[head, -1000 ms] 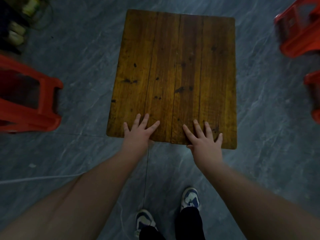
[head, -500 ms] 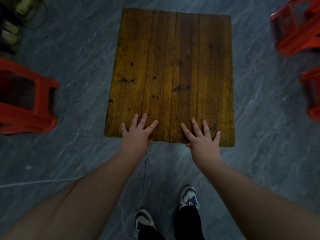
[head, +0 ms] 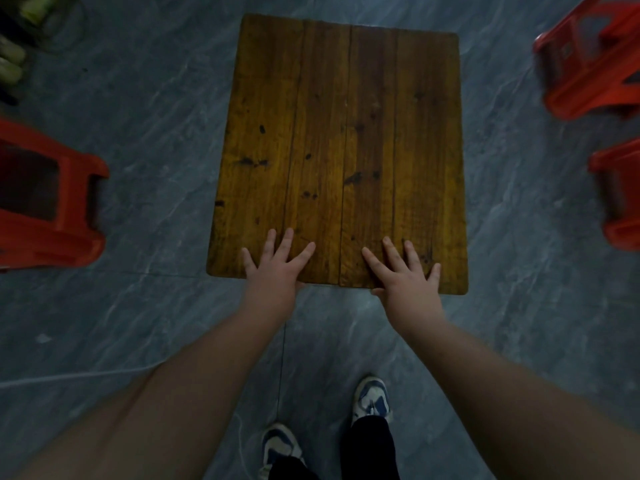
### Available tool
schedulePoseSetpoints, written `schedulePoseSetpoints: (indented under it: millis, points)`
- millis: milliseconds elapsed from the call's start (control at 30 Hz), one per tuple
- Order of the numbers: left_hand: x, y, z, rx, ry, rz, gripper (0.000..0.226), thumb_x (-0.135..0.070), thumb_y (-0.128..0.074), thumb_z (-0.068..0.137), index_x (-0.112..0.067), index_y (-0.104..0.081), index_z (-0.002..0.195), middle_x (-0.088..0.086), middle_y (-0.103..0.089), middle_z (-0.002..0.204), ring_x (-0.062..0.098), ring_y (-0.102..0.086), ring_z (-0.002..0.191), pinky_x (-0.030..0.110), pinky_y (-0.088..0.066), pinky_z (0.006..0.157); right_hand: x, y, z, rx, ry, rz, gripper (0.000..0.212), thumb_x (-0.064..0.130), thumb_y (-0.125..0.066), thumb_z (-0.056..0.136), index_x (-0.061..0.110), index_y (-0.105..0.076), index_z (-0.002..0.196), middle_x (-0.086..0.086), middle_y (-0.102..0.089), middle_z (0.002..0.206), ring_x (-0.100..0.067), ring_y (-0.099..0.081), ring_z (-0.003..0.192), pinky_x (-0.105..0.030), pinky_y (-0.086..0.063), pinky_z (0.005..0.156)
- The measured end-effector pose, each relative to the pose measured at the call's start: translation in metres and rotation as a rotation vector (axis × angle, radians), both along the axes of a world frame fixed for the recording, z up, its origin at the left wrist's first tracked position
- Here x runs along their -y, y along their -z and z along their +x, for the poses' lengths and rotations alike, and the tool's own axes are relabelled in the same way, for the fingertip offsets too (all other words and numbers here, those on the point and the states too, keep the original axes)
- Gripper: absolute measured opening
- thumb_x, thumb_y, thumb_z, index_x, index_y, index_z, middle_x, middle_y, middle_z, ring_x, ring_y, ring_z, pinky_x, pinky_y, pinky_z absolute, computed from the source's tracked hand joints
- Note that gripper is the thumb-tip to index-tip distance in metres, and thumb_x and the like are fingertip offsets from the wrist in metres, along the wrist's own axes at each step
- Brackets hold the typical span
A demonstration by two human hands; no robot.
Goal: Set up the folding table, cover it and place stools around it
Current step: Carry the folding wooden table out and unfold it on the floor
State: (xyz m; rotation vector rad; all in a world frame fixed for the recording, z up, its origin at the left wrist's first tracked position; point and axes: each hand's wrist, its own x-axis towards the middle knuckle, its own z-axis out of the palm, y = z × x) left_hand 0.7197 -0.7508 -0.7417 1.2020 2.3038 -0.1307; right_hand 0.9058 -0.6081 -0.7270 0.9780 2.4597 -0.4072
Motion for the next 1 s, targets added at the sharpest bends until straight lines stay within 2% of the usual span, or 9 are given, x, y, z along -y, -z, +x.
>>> schedulePoseSetpoints:
  millis: [333,467,633,700,767,833,1000]
  points:
    - [-0.002,-0.003,-0.005,0.042,0.001,-0.042,0.072,-0.031,-0.052,0.101,-0.051,-0.005,0.152,-0.002,0.016,0.165,0.028,0.02,0.15,0.068,0.006,0.114,0.004,-0.001,-0.002,0.008,0.006,0.003,0.074,0.041,-0.045,0.101,0.053,0.008,0.151,0.008,0.012,0.165,-0.029,0.016,0.151,-0.075,-0.005,0.112]
    - [-0.001,-0.004,-0.006,0.027,-0.028,-0.001,0.077,-0.027,-0.059,0.097,-0.052,-0.01,0.151,-0.003,0.009,0.166,0.027,0.015,0.151,0.068,0.003,0.114,0.002,-0.003,-0.003,0.017,0.003,-0.011,0.073,0.041,-0.045,0.101,0.053,0.008,0.151,0.008,0.013,0.165,-0.03,0.016,0.151,-0.075,-0.005,0.112]
    - [0.002,-0.015,-0.007,0.017,0.073,-0.144,0.088,-0.037,-0.057,0.095,-0.052,0.01,0.151,-0.005,0.022,0.163,0.026,0.02,0.15,0.065,0.0,0.117,-0.001,-0.012,-0.005,0.071,0.023,-0.1,0.084,0.027,-0.049,0.098,0.054,0.012,0.149,0.011,0.021,0.163,-0.029,0.02,0.15,-0.072,-0.004,0.113]
    - [-0.001,-0.023,-0.009,0.046,0.063,-0.168,0.081,-0.039,-0.052,0.097,-0.051,0.007,0.152,-0.005,0.019,0.164,0.026,0.017,0.151,0.064,0.002,0.117,-0.004,-0.018,-0.01,0.116,0.028,-0.157,0.086,0.024,-0.051,0.096,0.051,0.01,0.151,0.01,0.021,0.163,-0.028,0.018,0.15,-0.066,-0.006,0.117]
    - [-0.001,-0.033,-0.009,0.039,0.048,-0.134,0.071,-0.039,-0.044,0.1,-0.045,0.001,0.154,-0.001,0.011,0.166,0.026,0.011,0.152,0.06,-0.001,0.12,-0.003,-0.028,-0.013,0.102,0.016,-0.157,0.082,0.024,-0.05,0.096,0.042,0.004,0.155,0.005,0.013,0.166,-0.027,0.009,0.152,-0.059,-0.009,0.121]
    - [0.004,-0.053,-0.005,0.027,0.013,-0.068,0.071,-0.039,-0.043,0.101,-0.04,0.001,0.156,0.002,0.009,0.166,0.026,0.008,0.152,0.054,-0.004,0.122,0.003,-0.045,-0.011,0.011,0.008,-0.107,0.077,0.025,-0.048,0.097,0.035,-0.002,0.157,0.002,0.005,0.167,-0.025,0.003,0.153,-0.054,-0.01,0.122]
    - [0.034,-0.138,0.0,-0.04,-0.086,0.147,0.064,-0.037,-0.041,0.101,-0.031,-0.011,0.158,0.005,-0.01,0.166,0.027,-0.006,0.152,0.051,-0.011,0.122,0.029,-0.127,0.001,-0.156,0.0,-0.008,0.068,0.033,-0.044,0.1,0.032,-0.007,0.157,0.0,-0.002,0.167,-0.025,0.001,0.153,-0.051,-0.011,0.122]
